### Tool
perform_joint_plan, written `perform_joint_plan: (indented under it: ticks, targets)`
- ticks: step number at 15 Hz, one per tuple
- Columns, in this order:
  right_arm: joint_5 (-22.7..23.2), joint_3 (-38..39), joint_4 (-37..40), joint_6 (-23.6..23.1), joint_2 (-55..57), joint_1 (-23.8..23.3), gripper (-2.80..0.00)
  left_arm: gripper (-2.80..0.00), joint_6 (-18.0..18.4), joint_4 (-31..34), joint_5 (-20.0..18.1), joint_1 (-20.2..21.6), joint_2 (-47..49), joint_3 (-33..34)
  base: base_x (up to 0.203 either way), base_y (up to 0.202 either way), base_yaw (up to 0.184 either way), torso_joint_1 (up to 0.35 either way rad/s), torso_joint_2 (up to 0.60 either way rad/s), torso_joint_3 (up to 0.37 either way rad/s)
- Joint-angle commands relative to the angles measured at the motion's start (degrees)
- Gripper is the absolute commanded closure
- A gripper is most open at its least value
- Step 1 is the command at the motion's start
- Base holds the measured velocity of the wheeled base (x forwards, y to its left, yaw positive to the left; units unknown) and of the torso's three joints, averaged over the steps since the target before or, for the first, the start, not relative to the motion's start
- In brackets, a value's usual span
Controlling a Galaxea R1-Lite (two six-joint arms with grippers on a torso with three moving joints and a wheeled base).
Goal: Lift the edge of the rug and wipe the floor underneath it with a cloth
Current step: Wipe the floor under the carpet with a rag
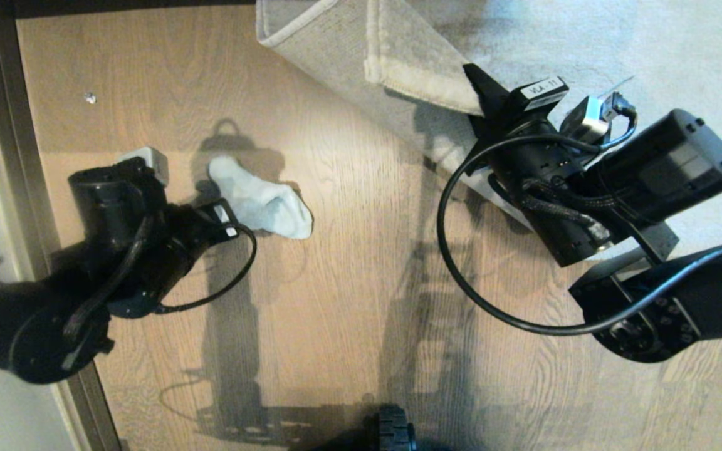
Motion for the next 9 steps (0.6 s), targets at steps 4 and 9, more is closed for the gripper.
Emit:
perform_joint_plan:
  ticks: [4,9]
  targets:
    - [-0.04,0.03,-2.74,0.32,0.09,0.01,0.00,0.00,0.23,0.10,0.53,-21.36,-8.47,7.71,0.000,0.000,0.000,0.000,0.00,0.000]
    - [-0.10,0.12,-2.74,0.32,0.09,0.01,0.00,0.00,0.32,-0.21,2.73,-30.59,-1.42,5.91,0.000,0.000,0.000,0.000,0.00,0.000]
